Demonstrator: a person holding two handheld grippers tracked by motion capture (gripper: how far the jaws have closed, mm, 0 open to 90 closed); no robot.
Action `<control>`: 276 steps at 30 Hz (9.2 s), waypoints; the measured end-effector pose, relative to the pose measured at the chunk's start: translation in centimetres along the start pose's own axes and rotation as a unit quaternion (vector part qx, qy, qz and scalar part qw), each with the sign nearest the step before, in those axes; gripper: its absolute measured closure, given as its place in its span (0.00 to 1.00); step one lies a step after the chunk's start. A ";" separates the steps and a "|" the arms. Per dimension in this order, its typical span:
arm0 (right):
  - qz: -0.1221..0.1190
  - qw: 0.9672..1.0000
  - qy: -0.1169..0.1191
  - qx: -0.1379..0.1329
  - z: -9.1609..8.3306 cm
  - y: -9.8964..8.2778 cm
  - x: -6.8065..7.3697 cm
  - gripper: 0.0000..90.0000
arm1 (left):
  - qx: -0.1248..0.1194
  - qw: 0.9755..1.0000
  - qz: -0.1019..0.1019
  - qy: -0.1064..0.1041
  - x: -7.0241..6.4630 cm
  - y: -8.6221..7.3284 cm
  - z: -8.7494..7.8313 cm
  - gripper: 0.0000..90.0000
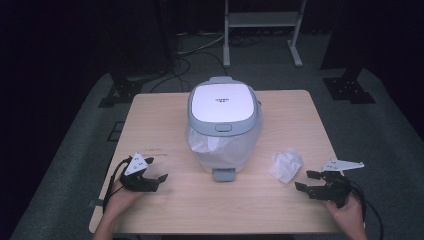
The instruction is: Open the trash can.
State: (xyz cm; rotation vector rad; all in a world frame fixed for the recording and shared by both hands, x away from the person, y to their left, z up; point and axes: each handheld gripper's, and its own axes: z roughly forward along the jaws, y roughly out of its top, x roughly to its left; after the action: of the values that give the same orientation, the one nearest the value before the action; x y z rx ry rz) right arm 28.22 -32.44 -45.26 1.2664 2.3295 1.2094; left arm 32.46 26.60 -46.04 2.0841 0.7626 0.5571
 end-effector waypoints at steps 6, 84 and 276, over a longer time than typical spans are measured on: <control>0.004 1.000 0.002 -0.003 -0.1 -0.1 -0.3 0.30 | -0.001 1.000 0.000 -0.002 0.0 0.2 0.1 0.18; -0.011 1.000 -0.001 -0.002 -0.3 0.2 0.9 0.30 | -0.055 0.983 0.135 -0.109 -2.5 17.3 -8.7 0.87; -0.060 0.994 -0.030 0.089 5.3 6.9 -0.9 0.30 | -0.003 0.989 0.089 -0.122 -1.1 9.8 -3.6 0.54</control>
State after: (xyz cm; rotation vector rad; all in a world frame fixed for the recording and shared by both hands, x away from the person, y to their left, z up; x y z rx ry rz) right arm 35.67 -28.21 -43.61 1.1772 2.4754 0.9304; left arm 32.58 23.24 -36.11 2.1771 0.4366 0.3890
